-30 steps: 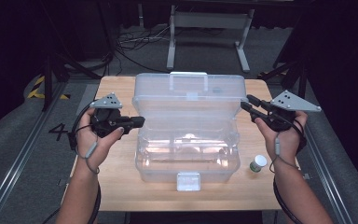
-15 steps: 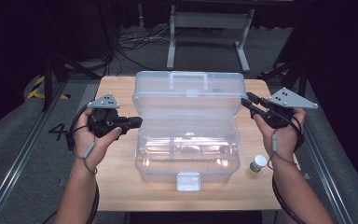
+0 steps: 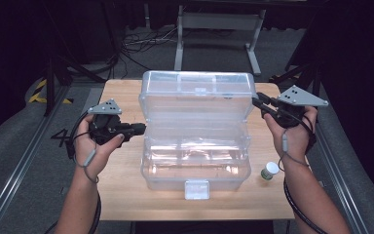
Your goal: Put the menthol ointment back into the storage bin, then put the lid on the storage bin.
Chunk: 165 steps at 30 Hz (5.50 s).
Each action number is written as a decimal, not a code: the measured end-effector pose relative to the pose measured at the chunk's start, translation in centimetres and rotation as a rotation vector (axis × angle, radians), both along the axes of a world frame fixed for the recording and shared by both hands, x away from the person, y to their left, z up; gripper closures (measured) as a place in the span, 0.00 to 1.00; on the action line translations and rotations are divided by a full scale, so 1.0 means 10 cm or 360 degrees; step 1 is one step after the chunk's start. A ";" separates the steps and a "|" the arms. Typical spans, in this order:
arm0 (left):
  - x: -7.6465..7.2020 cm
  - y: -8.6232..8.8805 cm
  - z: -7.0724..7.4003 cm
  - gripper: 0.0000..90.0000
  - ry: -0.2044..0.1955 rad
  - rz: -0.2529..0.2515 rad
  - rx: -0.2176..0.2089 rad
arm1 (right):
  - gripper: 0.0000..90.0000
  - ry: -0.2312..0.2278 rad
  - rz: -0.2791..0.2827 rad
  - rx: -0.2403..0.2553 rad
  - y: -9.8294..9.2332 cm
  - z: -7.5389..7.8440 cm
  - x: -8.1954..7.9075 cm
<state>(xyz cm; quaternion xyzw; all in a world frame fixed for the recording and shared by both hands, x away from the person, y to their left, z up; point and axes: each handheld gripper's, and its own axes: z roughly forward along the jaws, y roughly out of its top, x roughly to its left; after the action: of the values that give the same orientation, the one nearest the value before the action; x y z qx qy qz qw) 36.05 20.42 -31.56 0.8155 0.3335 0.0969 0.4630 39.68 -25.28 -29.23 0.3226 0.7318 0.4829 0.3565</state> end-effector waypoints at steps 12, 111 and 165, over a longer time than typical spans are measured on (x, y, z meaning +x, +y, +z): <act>-0.02 0.06 -0.02 0.94 0.0016 0.0024 -0.0006 | 0.88 0.0004 -0.0021 0.0010 0.01 0.01 0.09; -0.18 0.54 -0.21 0.94 0.0109 0.0239 -0.0049 | 0.95 0.0211 -0.0179 0.0136 0.09 -0.08 1.13; 0.00 0.60 -0.43 0.93 0.0207 0.0249 -0.0050 | 0.95 0.0545 -0.0214 0.0247 0.07 -0.45 1.86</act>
<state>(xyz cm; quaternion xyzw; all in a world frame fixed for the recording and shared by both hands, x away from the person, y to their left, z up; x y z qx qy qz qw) 36.03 26.42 -35.84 0.7842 0.4268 0.0744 0.4442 58.31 -24.55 -33.72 0.4747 0.7192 0.4511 0.2324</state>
